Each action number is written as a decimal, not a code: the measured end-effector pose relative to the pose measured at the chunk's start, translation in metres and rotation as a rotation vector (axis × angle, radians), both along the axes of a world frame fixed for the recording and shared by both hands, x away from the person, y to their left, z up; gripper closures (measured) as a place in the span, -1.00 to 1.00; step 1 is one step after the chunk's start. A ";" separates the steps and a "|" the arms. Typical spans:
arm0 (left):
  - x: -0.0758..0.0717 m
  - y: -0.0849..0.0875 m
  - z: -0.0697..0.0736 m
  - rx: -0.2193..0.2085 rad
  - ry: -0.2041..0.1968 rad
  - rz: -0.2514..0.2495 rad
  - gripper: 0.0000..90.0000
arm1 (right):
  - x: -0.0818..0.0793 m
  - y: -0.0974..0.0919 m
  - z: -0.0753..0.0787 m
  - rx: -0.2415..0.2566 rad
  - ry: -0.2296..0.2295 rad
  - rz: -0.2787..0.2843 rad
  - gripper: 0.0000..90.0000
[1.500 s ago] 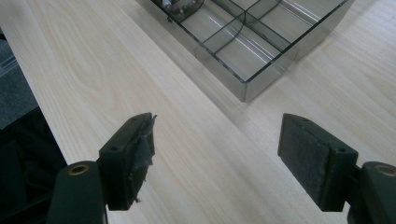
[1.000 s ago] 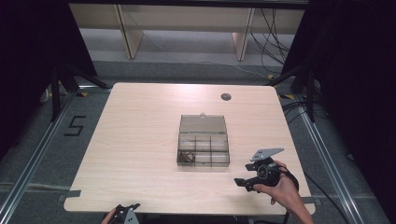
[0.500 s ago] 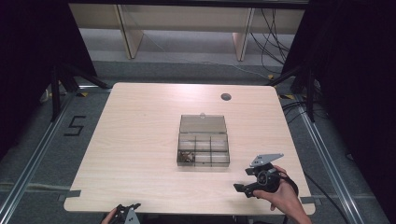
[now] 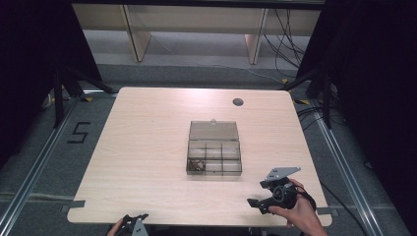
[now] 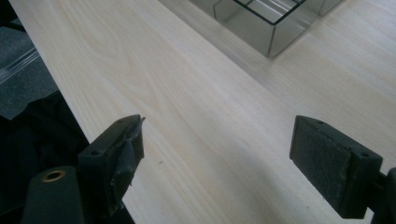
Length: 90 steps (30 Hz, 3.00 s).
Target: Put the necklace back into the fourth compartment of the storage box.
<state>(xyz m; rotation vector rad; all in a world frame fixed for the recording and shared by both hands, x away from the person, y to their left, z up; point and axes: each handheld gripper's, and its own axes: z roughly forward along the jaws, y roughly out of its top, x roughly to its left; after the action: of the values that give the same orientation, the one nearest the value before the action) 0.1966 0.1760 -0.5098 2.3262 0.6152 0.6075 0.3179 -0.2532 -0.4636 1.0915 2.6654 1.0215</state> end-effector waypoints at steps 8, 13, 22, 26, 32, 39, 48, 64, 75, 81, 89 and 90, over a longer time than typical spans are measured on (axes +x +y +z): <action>-0.003 0.002 -0.001 -0.015 0.003 0.025 -0.66 | -0.008 0.001 -0.006 0.010 -0.003 -0.006 -0.59; -0.004 0.004 0.000 -0.006 0.006 0.018 -0.66 | -0.010 0.001 -0.008 0.022 -0.003 0.003 -0.59; -0.004 0.004 -0.001 -0.016 0.002 0.022 -0.66 | -0.020 0.003 -0.008 0.017 -0.011 -0.003 -0.61; -0.003 0.005 0.000 -0.006 -0.012 -0.001 -0.66 | -0.024 0.005 -0.009 0.019 0.000 -0.024 -0.62; -0.004 0.004 0.000 -0.011 0.009 0.011 -0.66 | -0.026 0.001 -0.011 0.002 -0.021 -0.009 -0.62; -0.003 0.005 0.000 -0.001 -0.007 -0.004 -0.66 | -0.031 0.001 -0.017 0.026 -0.020 -0.037 -0.62; -0.004 0.003 -0.001 -0.015 -0.019 0.024 -0.66 | -0.035 -0.002 -0.018 0.025 -0.013 -0.052 -0.63; -0.004 0.004 -0.001 -0.030 -0.014 0.009 -0.66 | -0.038 -0.010 -0.024 0.039 -0.038 -0.064 -0.63; -0.003 0.005 0.001 -0.006 -0.014 -0.010 -0.66 | -0.045 -0.016 -0.027 0.046 -0.032 -0.089 -0.63; -0.003 0.005 0.001 -0.005 -0.014 -0.011 -0.66 | -0.049 -0.017 -0.027 0.067 -0.026 -0.089 -0.63; -0.003 0.005 0.001 -0.015 -0.012 -0.010 -0.66 | -0.052 -0.020 -0.026 0.065 -0.038 -0.107 -0.63; -0.003 0.005 0.001 -0.009 -0.013 -0.012 -0.66 | -0.052 -0.020 -0.026 0.066 -0.045 -0.102 -0.63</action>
<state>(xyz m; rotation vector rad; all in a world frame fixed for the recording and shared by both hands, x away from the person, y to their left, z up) 0.1937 0.1814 -0.5085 2.3142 0.5965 0.6129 0.2657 -0.2732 -0.4898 1.1880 2.5296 1.1091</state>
